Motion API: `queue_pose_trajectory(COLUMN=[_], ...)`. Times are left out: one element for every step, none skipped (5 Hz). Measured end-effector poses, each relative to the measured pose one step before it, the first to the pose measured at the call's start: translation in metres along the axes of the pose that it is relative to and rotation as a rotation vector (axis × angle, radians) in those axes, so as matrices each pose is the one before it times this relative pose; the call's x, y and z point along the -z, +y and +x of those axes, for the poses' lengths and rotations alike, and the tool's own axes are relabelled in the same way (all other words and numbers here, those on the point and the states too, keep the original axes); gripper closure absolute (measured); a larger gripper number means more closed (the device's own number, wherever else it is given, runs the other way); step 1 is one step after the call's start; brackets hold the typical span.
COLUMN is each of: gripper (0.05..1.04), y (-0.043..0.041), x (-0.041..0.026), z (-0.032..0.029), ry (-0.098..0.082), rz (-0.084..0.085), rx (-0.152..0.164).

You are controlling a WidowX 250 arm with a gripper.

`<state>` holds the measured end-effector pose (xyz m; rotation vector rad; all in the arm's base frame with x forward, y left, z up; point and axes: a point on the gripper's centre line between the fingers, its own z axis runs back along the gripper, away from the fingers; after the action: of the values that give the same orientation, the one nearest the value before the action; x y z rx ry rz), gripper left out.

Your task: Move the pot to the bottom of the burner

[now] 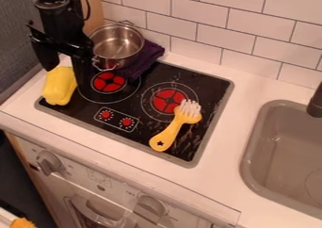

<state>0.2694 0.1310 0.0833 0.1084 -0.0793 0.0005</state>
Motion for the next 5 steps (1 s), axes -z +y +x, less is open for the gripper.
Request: queue_pose_trajectory(gripper=[0.082, 0.082, 0.082, 0.082, 0.082], y=[-0.00165, -0.00668, -0.00920, -0.00742, -0.00341], x=[0.00717, -0.00190, -0.00312, 0.00591, 0.01542], z=[-0.00158, 0.02342, 0.03268, 0.02585, 0.01382], ry=[0.0243, -0.0036, -0.0146, -0.0067, 0.0184], rz=[-0.0134, -0.0161, -0.0071, -0.0001, 0.0219], rx=[-0.0063, -0.0176, -0.0015, -0.0005, -0.0020])
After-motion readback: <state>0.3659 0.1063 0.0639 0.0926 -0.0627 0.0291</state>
